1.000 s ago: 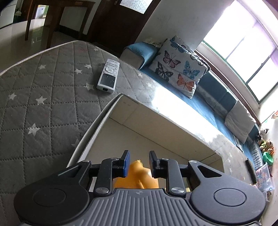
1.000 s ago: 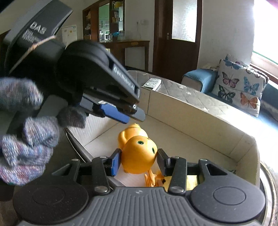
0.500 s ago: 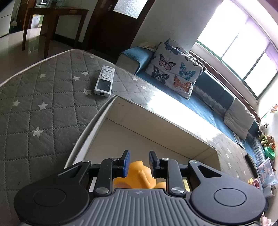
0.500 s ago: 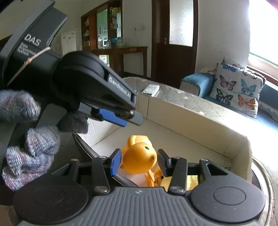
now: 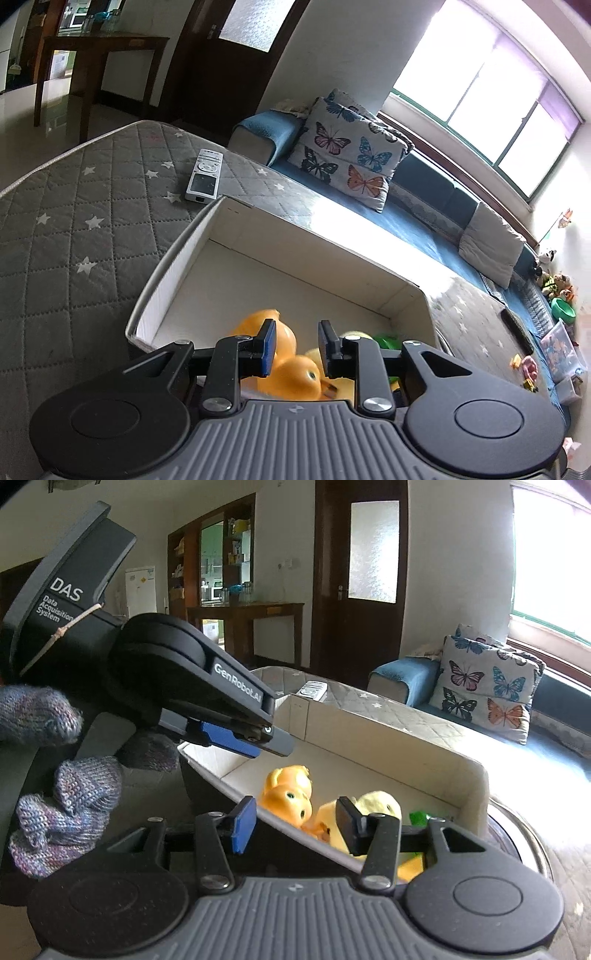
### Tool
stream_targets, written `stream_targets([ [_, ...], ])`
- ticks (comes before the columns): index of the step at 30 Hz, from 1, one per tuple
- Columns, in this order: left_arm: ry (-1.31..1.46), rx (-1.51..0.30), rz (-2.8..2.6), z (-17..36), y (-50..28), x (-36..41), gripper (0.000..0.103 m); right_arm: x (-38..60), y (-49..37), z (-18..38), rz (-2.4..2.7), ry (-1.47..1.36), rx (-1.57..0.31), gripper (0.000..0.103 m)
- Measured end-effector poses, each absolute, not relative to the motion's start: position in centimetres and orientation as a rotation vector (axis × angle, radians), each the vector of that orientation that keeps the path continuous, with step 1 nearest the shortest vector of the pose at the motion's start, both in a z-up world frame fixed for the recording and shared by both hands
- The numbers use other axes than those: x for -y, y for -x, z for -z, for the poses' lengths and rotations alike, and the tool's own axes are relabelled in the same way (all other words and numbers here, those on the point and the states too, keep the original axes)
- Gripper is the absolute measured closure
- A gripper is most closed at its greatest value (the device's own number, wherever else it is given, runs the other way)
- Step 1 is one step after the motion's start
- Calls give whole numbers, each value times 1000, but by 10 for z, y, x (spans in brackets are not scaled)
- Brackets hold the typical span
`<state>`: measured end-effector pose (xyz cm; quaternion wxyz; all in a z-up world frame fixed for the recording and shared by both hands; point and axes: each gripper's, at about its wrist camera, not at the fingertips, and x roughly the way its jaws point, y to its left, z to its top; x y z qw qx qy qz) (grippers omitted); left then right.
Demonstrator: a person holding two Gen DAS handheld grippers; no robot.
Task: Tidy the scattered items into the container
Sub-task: 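Open the left tool to release the orange duck into the box, then move the left tool down to the yellow-and-red toy fruit slice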
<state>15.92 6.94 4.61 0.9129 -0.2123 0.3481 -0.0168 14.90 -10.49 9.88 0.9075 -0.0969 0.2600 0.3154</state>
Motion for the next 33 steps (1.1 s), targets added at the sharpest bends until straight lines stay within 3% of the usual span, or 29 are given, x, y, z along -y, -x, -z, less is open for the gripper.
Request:
stream_targets([
  [9,428,-730,55,-41,-130,-53,76,120,-120,-93,-625,189,-529,45],
  [33,442,-842,80,0,-102,-29,76,153,-88,-36,-522,130,-660,42],
])
